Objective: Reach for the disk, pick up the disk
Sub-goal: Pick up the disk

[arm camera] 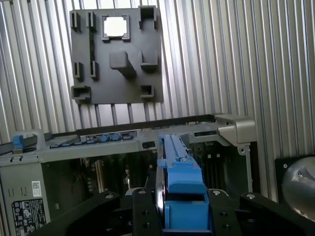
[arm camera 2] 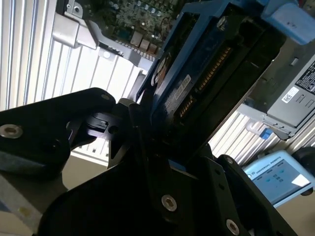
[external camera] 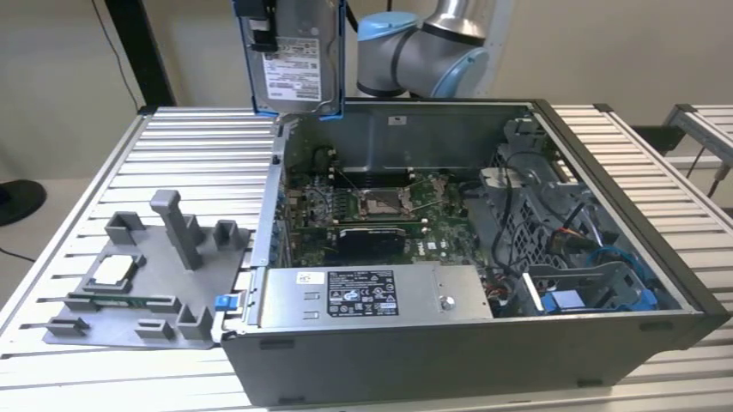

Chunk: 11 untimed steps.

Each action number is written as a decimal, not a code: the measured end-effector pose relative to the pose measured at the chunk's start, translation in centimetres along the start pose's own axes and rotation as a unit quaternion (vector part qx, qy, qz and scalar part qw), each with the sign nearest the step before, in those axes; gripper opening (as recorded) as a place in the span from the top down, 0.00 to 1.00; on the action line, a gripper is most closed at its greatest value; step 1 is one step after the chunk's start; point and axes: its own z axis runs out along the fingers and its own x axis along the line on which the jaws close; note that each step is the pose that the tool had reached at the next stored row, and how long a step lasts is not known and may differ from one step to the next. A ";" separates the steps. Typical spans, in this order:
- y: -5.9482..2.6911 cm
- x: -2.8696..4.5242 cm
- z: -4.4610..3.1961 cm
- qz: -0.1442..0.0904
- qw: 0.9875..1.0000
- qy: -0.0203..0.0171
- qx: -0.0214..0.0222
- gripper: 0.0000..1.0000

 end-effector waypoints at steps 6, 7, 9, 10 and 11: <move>-1.80 -0.26 -0.01 0.000 1.000 0.000 0.000 1.00; -2.10 -0.31 -0.01 0.000 1.000 0.000 0.000 1.00; -2.70 -0.40 -0.01 0.000 1.000 0.000 0.000 1.00; -3.00 -0.44 -0.01 0.000 1.000 0.000 -0.001 1.00; -3.29 -0.48 -0.01 0.000 1.000 0.000 -0.001 1.00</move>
